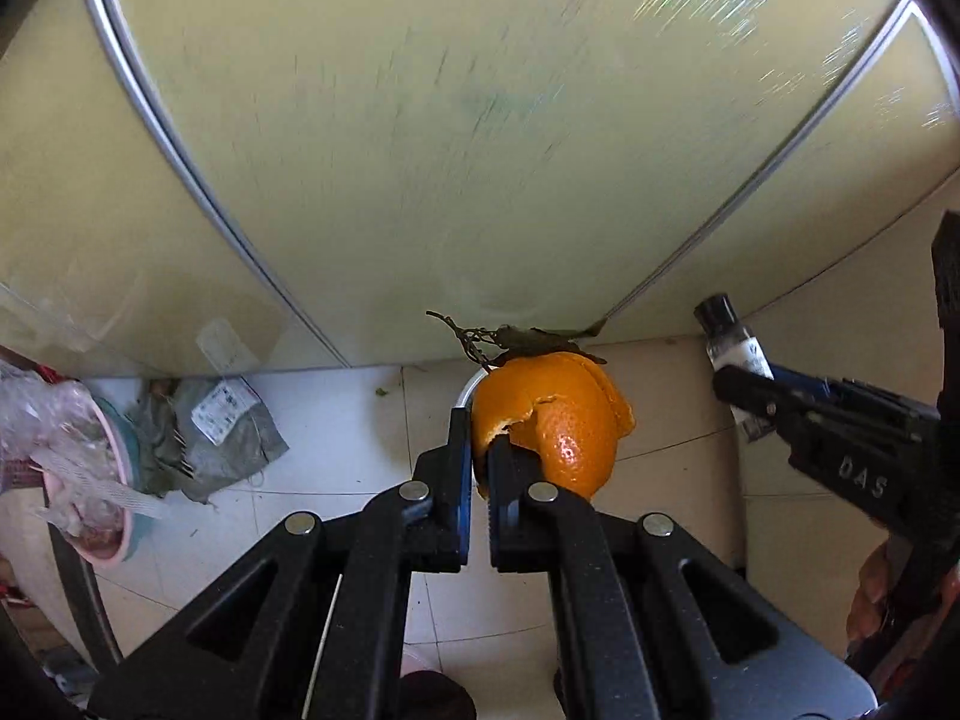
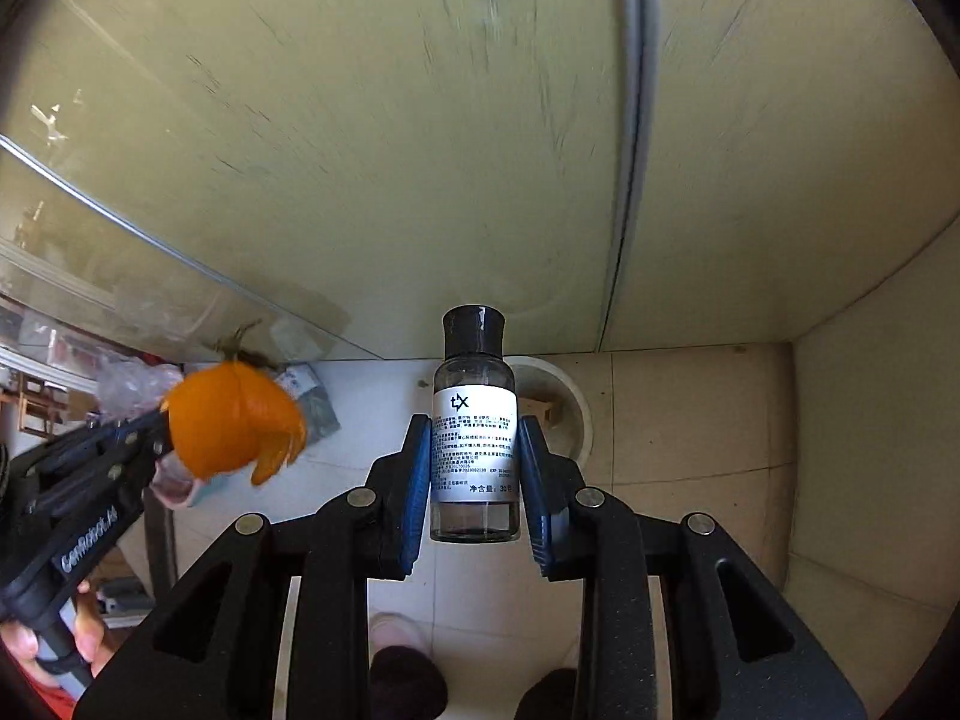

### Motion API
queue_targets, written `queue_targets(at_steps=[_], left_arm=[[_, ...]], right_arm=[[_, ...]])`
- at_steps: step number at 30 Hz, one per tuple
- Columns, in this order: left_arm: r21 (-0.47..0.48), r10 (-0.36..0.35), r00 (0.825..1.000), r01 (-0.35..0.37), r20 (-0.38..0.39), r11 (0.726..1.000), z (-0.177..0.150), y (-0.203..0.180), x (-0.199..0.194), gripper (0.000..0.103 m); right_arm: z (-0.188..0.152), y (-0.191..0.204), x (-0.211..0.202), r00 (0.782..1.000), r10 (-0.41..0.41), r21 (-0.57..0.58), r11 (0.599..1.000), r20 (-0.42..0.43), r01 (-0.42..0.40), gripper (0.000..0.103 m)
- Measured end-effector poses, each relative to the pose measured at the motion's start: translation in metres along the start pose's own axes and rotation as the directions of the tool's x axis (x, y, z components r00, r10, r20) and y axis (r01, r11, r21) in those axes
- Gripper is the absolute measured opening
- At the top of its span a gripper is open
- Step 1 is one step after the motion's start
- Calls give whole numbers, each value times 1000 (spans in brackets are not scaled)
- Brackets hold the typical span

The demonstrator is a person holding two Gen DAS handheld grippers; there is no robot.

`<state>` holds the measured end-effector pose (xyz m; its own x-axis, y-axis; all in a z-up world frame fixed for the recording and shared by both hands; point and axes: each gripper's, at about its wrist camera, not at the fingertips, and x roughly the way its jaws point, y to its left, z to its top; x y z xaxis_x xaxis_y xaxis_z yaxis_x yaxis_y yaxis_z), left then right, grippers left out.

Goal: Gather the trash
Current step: 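Carry the bottle and orange peel down toward the white floor bin, then open the right tool over the bin while the left tool releases the peel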

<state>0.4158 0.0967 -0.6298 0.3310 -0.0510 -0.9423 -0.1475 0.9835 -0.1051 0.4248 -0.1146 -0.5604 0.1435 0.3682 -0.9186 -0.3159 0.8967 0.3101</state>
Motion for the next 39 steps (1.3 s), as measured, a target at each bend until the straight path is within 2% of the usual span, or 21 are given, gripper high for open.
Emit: queue_targets(at_steps=[5,8,10,16,19,21,23,26,31,39], left_arm=[[-25,4,1000,-4,-13,1000,-12,11,51,2],[-28,-16,1000,15,-22,999,-17,13,70,2],[-25,-24,999,24,-36,999,-20,14,83,2],[-27,-72,994,70,-79,997,-19,-5,101,5],[-5,-109,990,109,-92,994,-15,-19,102,16],[9,-123,987,124,-108,992,-12,-30,99,36],[32,-110,988,114,-104,993,-10,-38,96,46],[71,-81,992,87,-94,994,-8,-47,83,48],[54,-89,992,94,-88,994,-4,-46,44,48],[58,-65,998,66,-27,996,14,-50,-84,48]], right_arm=[[-1,-8,46,999,29,5,1000,-30,-29,26],[-4,-11,58,999,6,-14,1000,-34,-7,28],[-4,-9,60,999,-7,-21,1000,-38,6,38],[-7,-27,39,1000,-5,15,1000,-11,5,41],[-7,-41,30,1000,9,53,999,2,-9,41],[-4,-43,27,1000,5,68,998,12,-6,41],[-3,-43,20,1000,-4,80,997,23,3,41],[-3,-43,6,999,-6,94,996,37,2,41],[0,-34,-24,999,-8,93,996,50,4,41],[5,-5,-115,997,-15,63,998,70,10,41]])
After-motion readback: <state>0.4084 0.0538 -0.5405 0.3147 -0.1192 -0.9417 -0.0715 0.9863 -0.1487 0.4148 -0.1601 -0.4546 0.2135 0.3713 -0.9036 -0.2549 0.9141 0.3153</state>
